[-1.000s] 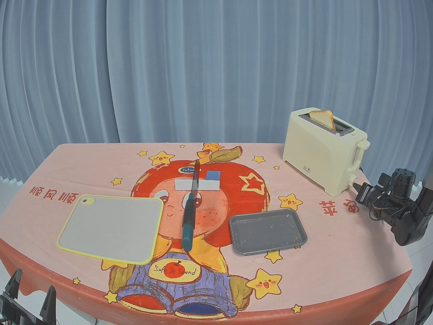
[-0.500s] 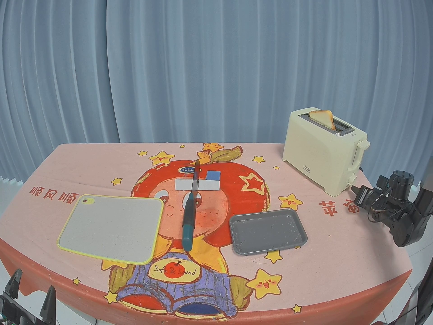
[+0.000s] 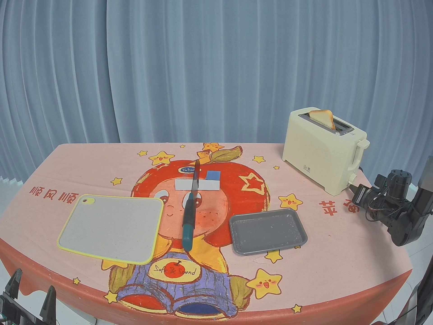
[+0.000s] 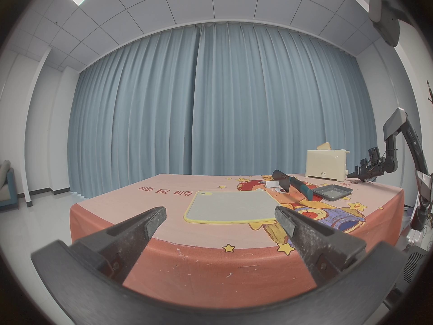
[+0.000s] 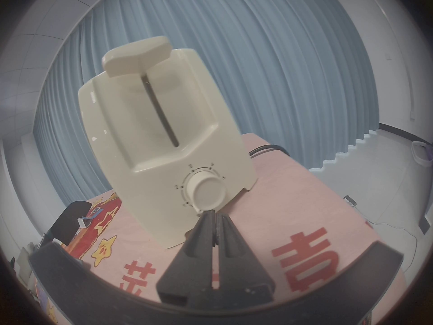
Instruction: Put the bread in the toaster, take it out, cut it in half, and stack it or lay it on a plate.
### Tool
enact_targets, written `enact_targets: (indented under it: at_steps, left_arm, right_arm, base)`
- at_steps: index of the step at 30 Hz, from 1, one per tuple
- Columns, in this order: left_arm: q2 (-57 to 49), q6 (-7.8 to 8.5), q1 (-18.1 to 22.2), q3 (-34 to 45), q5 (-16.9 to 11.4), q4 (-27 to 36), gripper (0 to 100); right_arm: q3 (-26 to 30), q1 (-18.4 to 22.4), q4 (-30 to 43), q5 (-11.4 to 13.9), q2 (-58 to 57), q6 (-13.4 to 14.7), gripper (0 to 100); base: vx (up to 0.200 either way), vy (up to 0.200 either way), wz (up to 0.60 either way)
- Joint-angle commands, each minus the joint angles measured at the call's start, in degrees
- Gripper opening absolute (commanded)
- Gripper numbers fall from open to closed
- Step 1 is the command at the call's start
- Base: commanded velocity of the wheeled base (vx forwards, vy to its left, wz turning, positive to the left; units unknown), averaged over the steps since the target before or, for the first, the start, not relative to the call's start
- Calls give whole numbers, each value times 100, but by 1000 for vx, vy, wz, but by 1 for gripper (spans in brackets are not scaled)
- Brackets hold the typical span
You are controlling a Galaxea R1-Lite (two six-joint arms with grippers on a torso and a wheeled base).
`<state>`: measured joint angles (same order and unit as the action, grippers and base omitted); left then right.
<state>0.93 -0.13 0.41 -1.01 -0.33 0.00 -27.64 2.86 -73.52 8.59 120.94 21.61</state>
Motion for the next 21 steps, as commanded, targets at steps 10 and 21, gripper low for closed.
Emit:
enact_targets:
  at_steps: [10,21]
  left_arm:
    - [-93,-4,2,92,7,0,100]
    - [-93,-4,2,101,-2,0,100]
  right_arm:
    - [39,-119,-22,2,-44,1,0]
    - [30,-67,-13,-7,-203,1,0]
  base:
    - [0,0,0]
    - [0,0,0]
